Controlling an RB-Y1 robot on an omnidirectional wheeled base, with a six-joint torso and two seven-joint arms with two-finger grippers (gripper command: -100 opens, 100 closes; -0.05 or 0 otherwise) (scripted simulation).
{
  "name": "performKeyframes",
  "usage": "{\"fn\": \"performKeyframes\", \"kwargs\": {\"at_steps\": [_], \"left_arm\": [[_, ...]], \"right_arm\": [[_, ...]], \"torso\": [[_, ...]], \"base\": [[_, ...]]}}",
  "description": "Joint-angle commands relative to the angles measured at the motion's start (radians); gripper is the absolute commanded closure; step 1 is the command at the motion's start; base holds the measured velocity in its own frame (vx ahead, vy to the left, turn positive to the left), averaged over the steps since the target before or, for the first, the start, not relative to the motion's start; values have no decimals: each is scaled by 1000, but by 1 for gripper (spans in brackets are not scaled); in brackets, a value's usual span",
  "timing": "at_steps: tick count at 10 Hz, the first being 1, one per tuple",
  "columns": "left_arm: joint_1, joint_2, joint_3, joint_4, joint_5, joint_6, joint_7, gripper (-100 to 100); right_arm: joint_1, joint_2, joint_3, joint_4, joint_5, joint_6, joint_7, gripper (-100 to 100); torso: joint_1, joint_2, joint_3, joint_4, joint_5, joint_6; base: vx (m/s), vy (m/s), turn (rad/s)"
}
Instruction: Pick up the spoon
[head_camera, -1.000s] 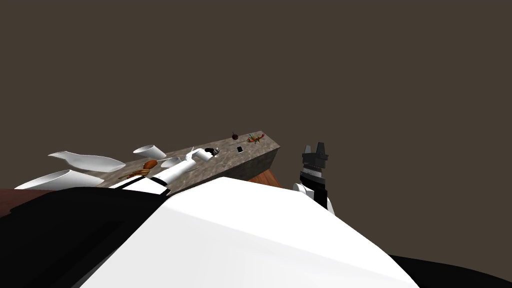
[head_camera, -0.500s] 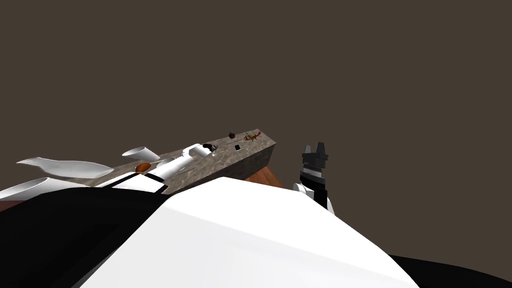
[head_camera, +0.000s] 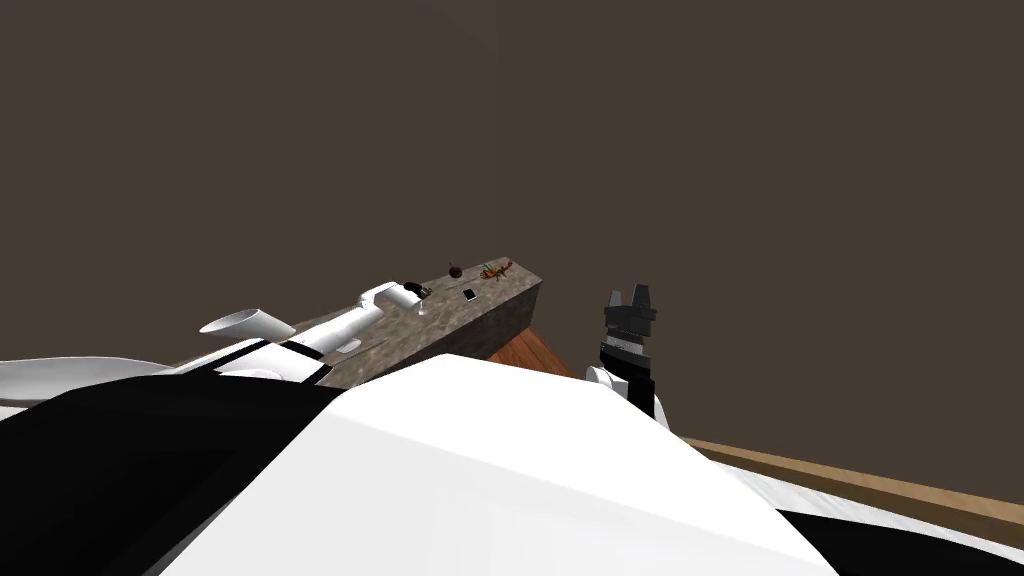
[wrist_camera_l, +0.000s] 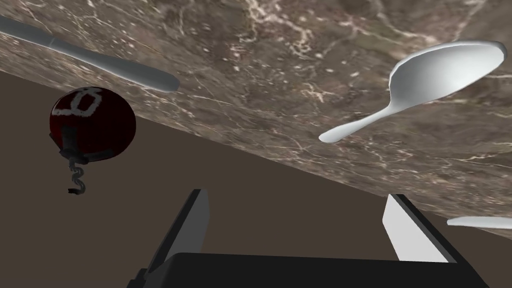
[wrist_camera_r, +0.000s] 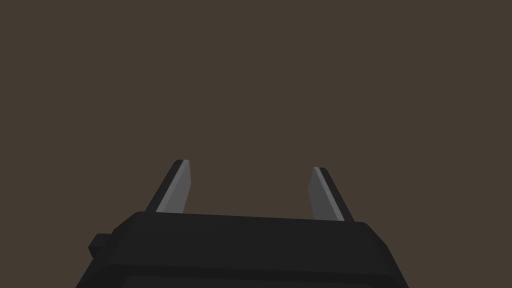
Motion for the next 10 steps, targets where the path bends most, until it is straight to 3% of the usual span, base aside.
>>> {"fn": "performKeyframes", "kwargs": {"at_steps": [1,5,10], "left_arm": [[-1,17,-3,-6,17,38,16,-100],[0,60,-18,-5,85,122,33,-100],[17,118,-46,15,220,211,13,-100]], "right_arm": [[0,0,0,0,0,0,0,0],[0,0,0,0,0,0,0,0],[0,0,0,0,0,0,0,0]], "torso": [[0,0,0,0,0,0],[3,0,0,0,1,0],[5,0,0,0,1,-1]], "base": [[-117,80,-265],[-102,96,-295],[-110,98,-286]]}}
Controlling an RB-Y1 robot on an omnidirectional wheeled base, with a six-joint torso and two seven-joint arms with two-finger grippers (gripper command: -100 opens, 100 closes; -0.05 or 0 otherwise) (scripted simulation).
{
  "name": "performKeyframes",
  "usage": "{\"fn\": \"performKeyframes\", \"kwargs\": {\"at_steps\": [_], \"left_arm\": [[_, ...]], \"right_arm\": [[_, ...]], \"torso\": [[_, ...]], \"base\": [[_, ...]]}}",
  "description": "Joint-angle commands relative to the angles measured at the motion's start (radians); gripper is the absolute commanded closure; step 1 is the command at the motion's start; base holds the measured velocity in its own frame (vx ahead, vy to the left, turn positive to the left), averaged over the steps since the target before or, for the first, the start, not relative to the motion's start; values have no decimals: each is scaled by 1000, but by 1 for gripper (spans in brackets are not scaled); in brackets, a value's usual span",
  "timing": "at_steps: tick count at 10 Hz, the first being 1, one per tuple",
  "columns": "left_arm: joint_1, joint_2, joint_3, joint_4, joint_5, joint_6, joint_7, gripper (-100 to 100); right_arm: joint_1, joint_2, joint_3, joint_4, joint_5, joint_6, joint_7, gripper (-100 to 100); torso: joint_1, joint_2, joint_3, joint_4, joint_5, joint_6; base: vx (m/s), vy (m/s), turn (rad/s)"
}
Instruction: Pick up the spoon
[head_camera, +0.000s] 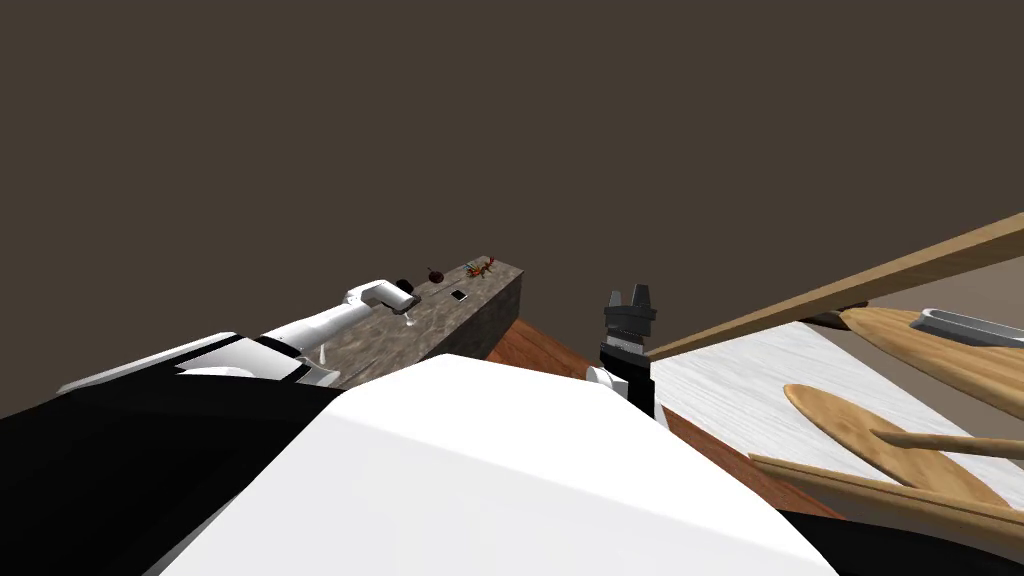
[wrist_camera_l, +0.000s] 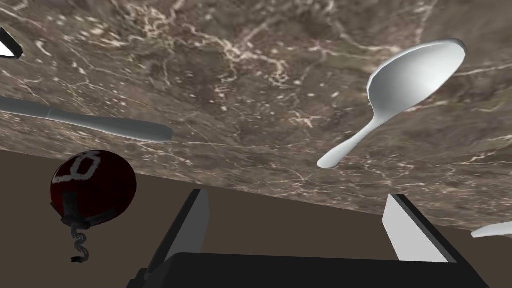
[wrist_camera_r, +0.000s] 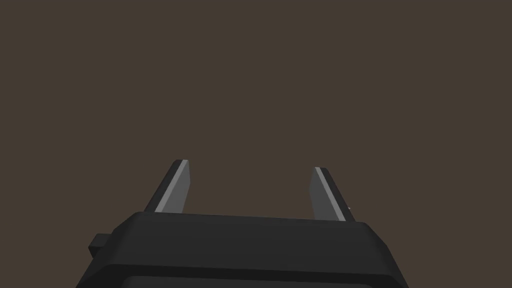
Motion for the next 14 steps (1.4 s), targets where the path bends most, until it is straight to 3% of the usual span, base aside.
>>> {"fn": "performKeyframes", "kwargs": {"at_steps": [1,6,7,14], "left_arm": [[11,23,-8,1,50,30,-14,-100],[34,74,-35,31,190,73,-74,-100],[34,74,-35,31,200,73,-74,-100],[69,133,-67,76,398,95,-181,-100]], "right_arm": [[0,0,0,0,0,0,0,0],[0,0,0,0,0,0,0,0],[0,0,0,0,0,0,0,0],[1,0,0,0,0,0,0,0]], "torso": [[0,0,0,0,0,0],[-2,-4,-2,-1,0,-1],[-1,-4,-2,-1,0,0],[-1,-6,-3,-1,0,-2]], "base": [[-89,106,-301],[-70,77,-217],[-48,59,-108],[-51,65,-143]]}}
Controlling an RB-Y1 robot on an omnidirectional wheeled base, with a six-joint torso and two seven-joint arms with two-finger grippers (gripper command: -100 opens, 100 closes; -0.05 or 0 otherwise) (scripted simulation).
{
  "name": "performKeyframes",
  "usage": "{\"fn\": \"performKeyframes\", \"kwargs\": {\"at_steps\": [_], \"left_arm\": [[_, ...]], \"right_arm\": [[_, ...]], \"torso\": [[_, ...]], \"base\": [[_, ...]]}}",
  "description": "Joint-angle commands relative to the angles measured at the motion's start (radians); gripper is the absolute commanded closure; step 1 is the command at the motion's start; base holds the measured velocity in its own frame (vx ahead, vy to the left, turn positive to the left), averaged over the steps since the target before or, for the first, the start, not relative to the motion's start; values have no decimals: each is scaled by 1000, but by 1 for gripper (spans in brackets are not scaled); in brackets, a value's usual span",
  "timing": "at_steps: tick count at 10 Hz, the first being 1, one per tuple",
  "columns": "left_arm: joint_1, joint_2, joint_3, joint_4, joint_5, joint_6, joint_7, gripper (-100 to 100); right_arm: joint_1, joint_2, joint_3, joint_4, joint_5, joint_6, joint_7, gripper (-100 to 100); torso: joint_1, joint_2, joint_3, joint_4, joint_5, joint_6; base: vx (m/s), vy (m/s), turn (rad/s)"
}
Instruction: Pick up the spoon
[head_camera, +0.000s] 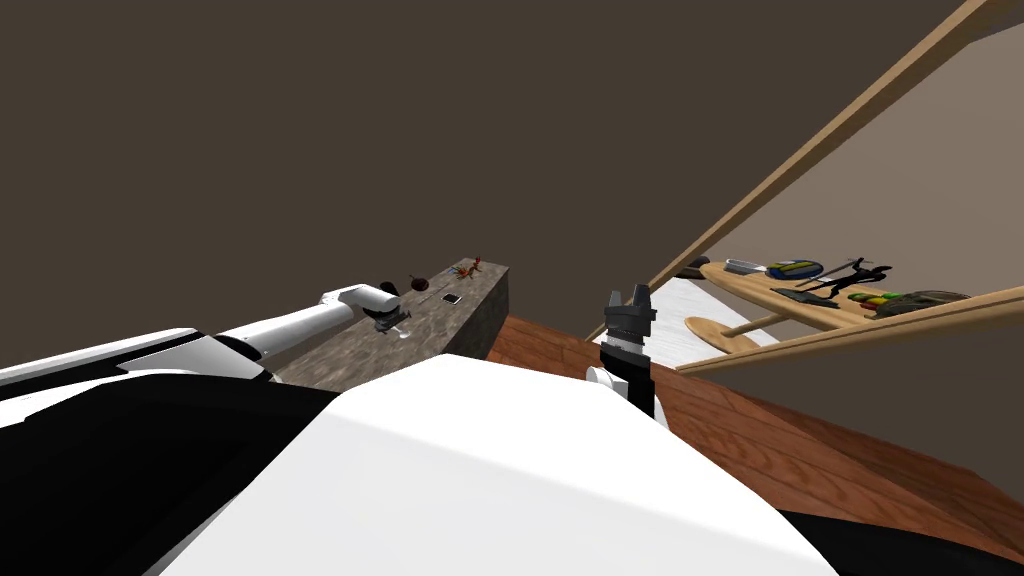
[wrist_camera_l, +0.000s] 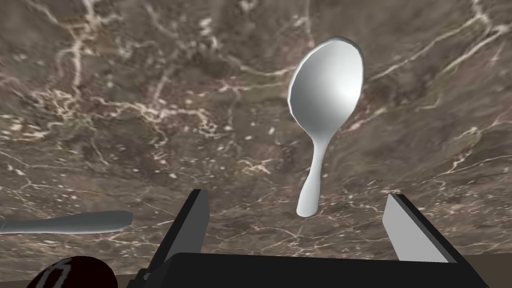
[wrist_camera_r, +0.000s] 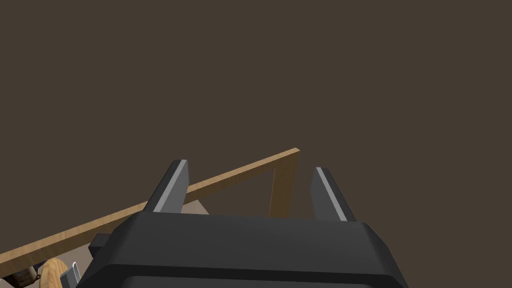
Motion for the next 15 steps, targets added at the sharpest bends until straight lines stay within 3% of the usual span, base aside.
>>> {"fn": "performKeyframes", "kwargs": {"at_steps": [1,2,8,11,12,13,14,15], "left_arm": [[17,20,-6,8,50,2,-33,-100],[17,20,-6,8,60,2,-33,-100],[53,68,-31,52,238,-11,-151,-100],[65,82,-38,67,295,-22,-193,-100],[62,79,-37,63,282,-18,-181,-100],[63,80,-37,64,284,-19,-184,0],[80,56,13,114,261,-12,-209,-100],[80,56,35,148,261,-12,-209,-100]], "right_arm": [[0,0,0,0,0,0,0,0],[0,0,0,0,0,0,0,0],[0,0,0,0,0,0,0,0],[0,0,0,0,0,0,0,0],[0,0,0,0,0,0,0,0],[0,0,0,0,0,0,0,0],[0,0,0,0,0,0,0,0],[0,0,0,0,0,0,0,0]], "torso": [[0,0,0,0,0,0],[2,0,0,0,0,0],[2,0,0,0,0,0],[0,-2,-1,0,0,0],[0,-2,-1,0,0,0],[-1,-3,-2,-1,0,-1],[-2,-3,-2,-1,0,-1],[-1,1,1,0,0,1]], "base": [[-46,80,-183],[-35,65,-86],[-40,67,-118],[-15,49,-58],[-7,21,-14],[0,0,0],[-104,30,-341],[-138,42,-516]]}}
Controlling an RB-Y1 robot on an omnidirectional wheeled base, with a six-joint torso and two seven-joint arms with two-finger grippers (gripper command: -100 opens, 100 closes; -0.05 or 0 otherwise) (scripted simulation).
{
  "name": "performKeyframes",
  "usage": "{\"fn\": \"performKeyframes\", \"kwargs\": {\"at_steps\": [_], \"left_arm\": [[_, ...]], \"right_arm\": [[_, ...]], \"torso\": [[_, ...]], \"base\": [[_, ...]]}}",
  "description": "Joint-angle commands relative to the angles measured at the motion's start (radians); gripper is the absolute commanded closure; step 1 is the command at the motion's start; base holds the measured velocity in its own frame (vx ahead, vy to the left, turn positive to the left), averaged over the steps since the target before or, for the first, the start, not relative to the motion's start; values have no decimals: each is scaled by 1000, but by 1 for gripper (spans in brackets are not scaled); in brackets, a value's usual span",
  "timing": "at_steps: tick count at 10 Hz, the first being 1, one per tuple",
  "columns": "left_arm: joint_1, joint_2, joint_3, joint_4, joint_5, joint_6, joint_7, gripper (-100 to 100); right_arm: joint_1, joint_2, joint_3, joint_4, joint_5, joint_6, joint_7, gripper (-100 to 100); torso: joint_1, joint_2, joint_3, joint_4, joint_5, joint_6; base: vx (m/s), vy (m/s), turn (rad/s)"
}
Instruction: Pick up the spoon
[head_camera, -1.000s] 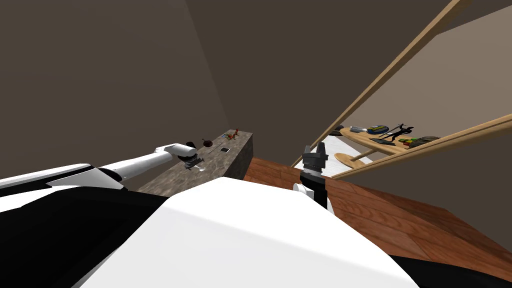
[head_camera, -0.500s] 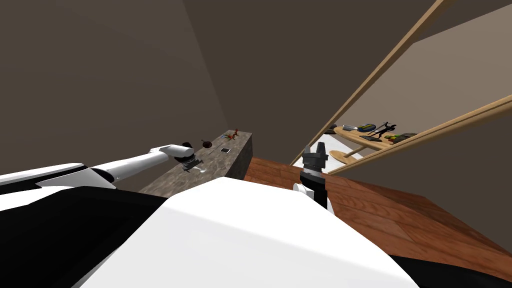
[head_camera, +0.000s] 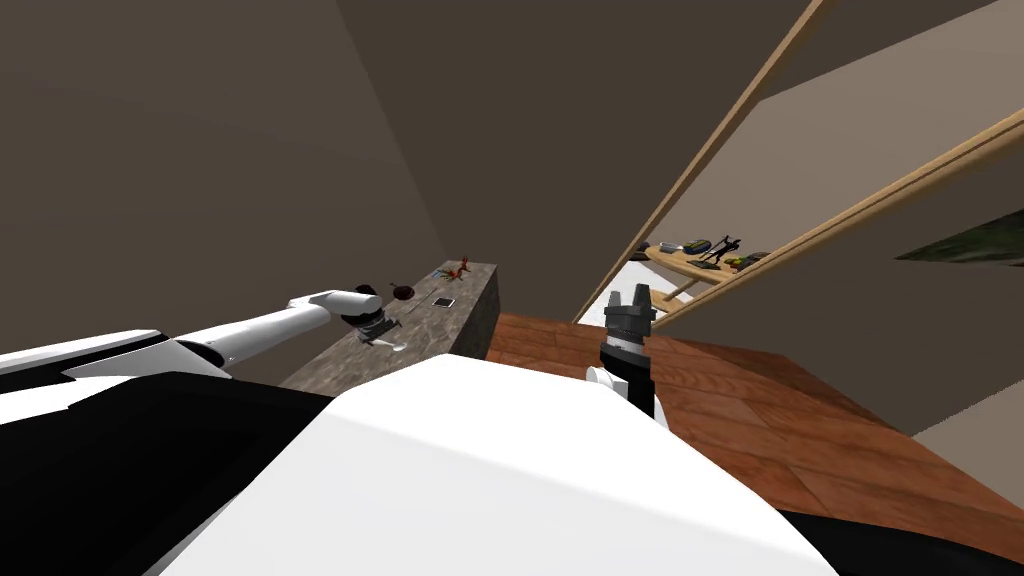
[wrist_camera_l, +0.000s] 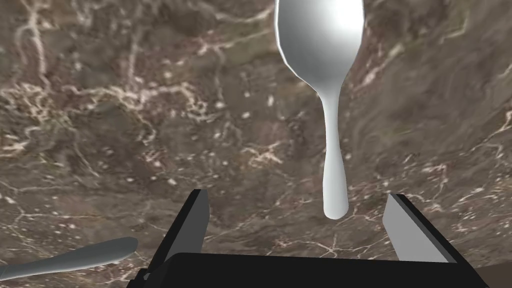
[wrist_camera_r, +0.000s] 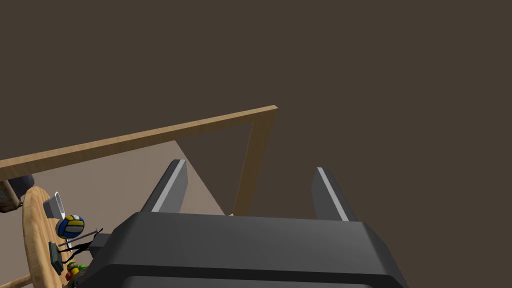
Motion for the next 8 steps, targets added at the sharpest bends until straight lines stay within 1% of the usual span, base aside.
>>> {"fn": "performKeyframes", "kwargs": {"at_steps": [1,2,3,4,5,6,7,8], "left_arm": [[-4,-5,16,32,-4,3,-6,-100],[13,-30,61,70,-26,9,-31,-100],[13,-30,87,101,-26,9,-31,-100],[30,-54,111,145,-49,16,-56,-100],[30,-54,145,164,-49,16,-56,-100],[30,-54,158,186,-49,16,-56,-100],[30,-54,158,207,-49,16,-56,-100],[47,-78,207,236,-72,22,-81,-100]], "right_arm": [[0,0,0,0,0,0,0,0],[0,0,0,0,0,0,0,0],[0,0,0,0,0,0,0,0],[0,0,0,0,0,0,0,0],[0,0,0,0,0,0,0,0],[0,0,0,0,0,0,0,0],[1,0,0,0,0,0,0,0],[1,0,0,0,0,0,0,0]], "torso": [[0,0,0,0,0,0],[0,-1,-1,0,0,-3],[1,1,0,0,0,0],[0,1,1,0,0,-1],[0,4,2,1,0,-1],[-2,2,1,1,0,-1],[-3,-3,-1,0,-1,-2],[-1,-6,-3,-1,0,-3]], "base": [[-82,36,-88],[-134,46,-319],[-136,26,-392],[-181,20,-374],[-144,-14,-366],[-33,-43,-113],[5,4,16],[-68,-68,-222]]}}
